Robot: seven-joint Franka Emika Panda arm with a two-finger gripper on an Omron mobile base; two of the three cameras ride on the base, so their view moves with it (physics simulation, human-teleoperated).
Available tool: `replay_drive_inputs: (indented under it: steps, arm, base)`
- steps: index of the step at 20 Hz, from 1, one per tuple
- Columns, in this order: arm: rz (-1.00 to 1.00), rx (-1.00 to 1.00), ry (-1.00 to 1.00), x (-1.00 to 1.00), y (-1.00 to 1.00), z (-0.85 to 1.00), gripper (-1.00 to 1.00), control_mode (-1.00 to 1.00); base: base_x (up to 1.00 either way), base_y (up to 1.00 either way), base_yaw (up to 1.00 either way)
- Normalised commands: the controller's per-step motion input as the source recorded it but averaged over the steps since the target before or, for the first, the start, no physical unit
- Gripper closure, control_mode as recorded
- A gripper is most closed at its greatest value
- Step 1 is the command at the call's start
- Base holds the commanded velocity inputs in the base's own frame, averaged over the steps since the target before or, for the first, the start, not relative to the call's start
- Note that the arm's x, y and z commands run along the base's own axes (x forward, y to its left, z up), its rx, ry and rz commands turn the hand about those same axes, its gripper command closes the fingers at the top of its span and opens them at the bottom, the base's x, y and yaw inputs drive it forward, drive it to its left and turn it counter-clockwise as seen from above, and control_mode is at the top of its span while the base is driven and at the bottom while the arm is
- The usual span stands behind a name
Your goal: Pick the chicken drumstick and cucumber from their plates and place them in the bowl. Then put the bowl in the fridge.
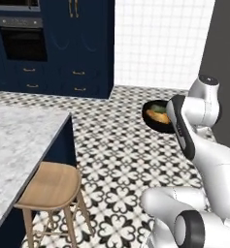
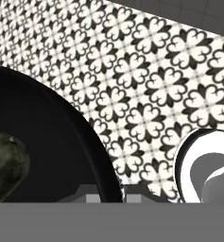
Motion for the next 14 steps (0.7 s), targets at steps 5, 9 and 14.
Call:
replay_drive_inputs:
  steps: [5,9,14]
  arm:
    - [0.0,0.0,0.0,0.0,0.0,0.0,1.0,1.0]
    - [0.0,0.0,0.0,0.0,0.0,0.0,1.0,1.0]
    - [0.0,0.0,0.0,0.0,0.0,0.0,1.0,1.0]
  base:
    - [1.0,0.0,-0.11]
    - [1.0,0.09,-0.09]
    - [1.0,0.42,-0.01]
